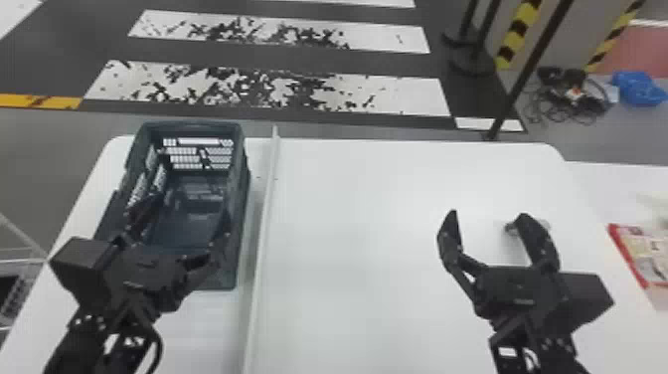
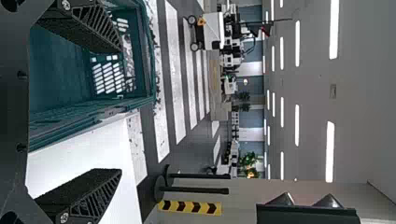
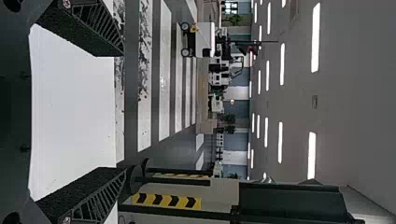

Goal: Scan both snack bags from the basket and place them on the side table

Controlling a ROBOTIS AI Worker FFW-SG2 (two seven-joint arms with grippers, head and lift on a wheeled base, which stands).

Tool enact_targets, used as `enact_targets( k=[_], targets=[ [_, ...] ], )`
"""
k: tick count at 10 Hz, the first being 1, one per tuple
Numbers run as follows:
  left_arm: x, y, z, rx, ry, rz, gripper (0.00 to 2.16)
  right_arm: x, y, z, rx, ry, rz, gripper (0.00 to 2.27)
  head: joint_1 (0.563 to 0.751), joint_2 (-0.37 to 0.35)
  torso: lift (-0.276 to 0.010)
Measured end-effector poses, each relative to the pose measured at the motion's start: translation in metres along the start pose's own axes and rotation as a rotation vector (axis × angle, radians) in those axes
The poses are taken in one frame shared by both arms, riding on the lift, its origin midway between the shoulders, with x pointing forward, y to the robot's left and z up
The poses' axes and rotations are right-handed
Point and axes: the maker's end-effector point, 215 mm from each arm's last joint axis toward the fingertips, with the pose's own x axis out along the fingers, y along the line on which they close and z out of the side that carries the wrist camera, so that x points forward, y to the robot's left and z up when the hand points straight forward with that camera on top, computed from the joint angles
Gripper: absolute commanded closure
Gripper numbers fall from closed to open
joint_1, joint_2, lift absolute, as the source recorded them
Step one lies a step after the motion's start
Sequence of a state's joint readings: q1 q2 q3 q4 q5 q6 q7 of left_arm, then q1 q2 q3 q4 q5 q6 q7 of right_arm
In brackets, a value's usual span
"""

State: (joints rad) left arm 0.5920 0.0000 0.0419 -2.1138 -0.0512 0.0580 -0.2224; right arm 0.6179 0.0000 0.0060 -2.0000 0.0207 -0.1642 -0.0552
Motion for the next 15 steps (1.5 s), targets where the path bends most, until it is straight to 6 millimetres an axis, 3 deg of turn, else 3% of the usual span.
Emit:
enact_targets(
  k=[3,15],
  targets=[
    [-0.0046,-0.0058,0.0057,-0.004,-0.010,-0.011,0.08,-0.0083,-0.0017,0.0075,0.000,-0.031,-0.002,0.05,0.695,-0.051,-0.075],
    [-0.0034,-0.0064,0.0031,-0.015,-0.005,-0.013,0.08,-0.0080,0.0049,0.0065,-0.009,-0.031,0.010,0.07,0.695,-0.045,-0.075]
  ],
)
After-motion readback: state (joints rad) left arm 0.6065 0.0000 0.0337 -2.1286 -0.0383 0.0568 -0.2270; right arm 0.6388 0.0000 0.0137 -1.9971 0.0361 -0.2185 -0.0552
